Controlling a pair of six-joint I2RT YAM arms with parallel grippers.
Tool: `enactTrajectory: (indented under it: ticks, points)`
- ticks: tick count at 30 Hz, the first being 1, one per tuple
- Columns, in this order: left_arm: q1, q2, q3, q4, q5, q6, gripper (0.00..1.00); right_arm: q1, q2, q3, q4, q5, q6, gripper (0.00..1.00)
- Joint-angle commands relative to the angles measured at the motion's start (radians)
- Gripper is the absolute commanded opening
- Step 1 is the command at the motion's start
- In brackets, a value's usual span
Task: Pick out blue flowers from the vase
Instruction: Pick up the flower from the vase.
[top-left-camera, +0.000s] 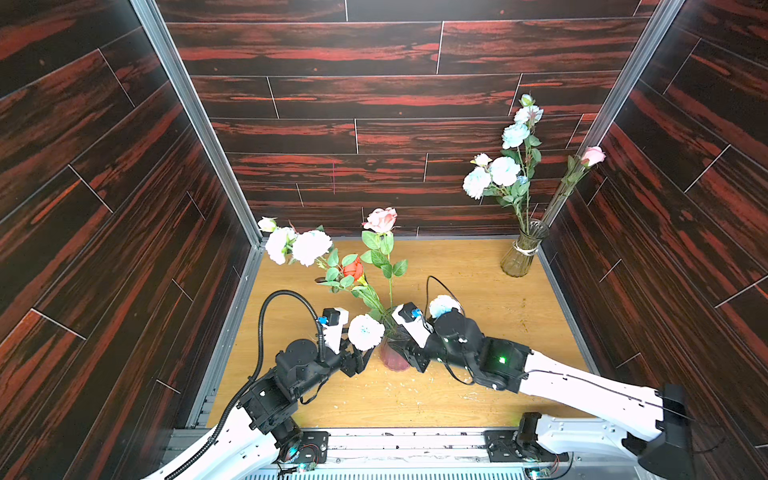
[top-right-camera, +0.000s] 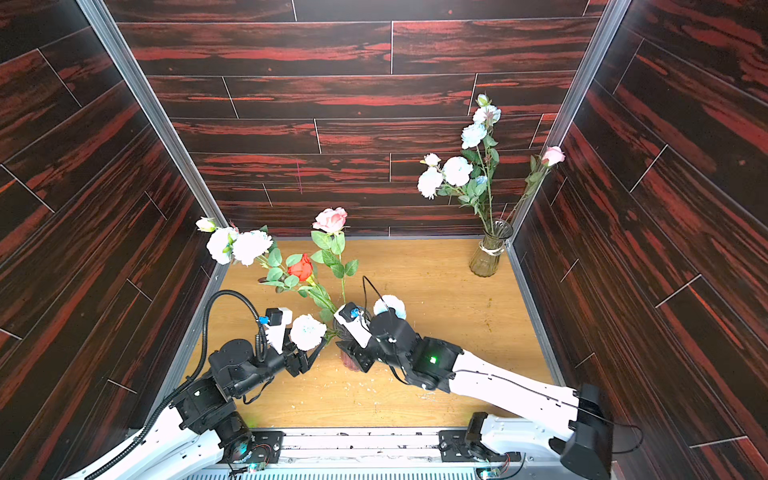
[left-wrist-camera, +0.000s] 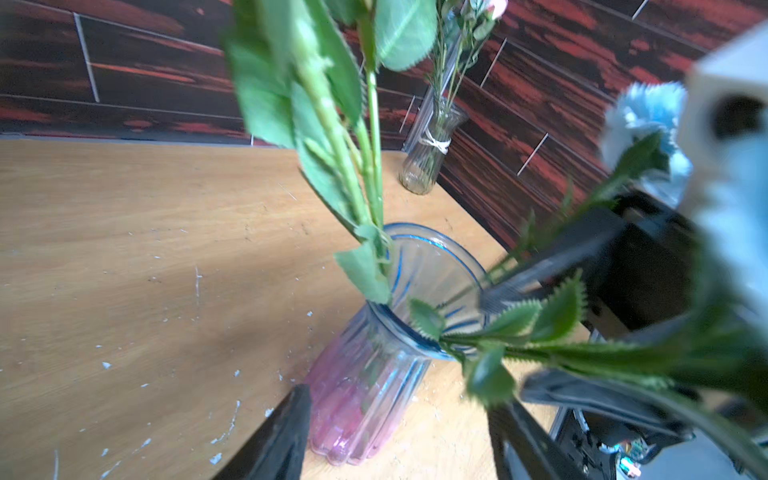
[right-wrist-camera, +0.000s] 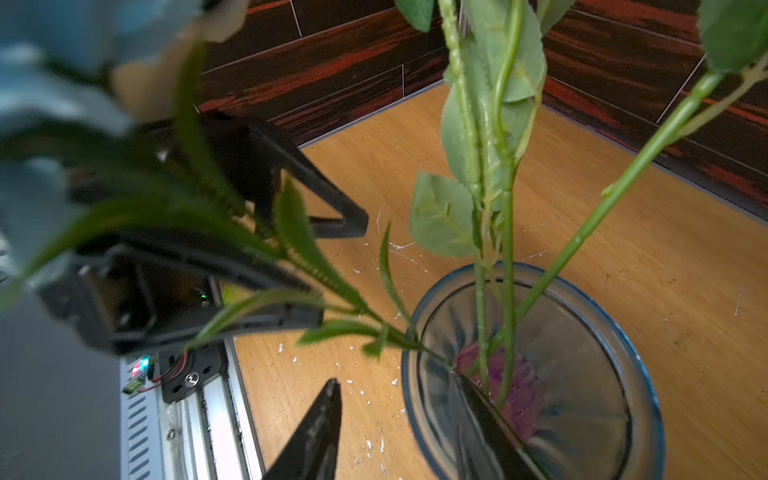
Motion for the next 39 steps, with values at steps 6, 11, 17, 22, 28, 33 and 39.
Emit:
enactTrajectory:
  ticks: [6,11,17,22,28,33,39]
  points:
    - [-0.035,0.04,0.067,-0.018,-0.039,0.038,0.69,-0.06,0.116,0.116,0.01,-0.095,0.01,0.44]
    - [-0.04,0.033,0.071,-0.036,-0.058,0.046,0.69,-0.163,0.117,0.151,0.008,-0.132,0.056,0.42]
    - [-0.041,0.055,0.074,-0.035,-0.065,0.05,0.69,-0.221,0.137,0.219,-0.06,-0.08,0.081,0.41]
    - [-0.041,0.116,0.094,-0.028,-0.089,0.055,0.7,-0.221,0.125,0.217,-0.1,-0.147,0.083,0.4]
    - [-0.04,0.189,0.128,0.0,-0.123,0.064,0.7,-0.218,0.095,0.188,-0.182,-0.225,0.08,0.34]
    - [-0.04,0.2,0.151,0.001,-0.135,0.067,0.69,-0.211,0.079,0.186,-0.255,-0.23,0.053,0.3]
    - [-0.04,0.201,0.171,-0.004,-0.128,0.066,0.69,-0.208,0.076,0.212,-0.342,-0.233,0.008,0.29]
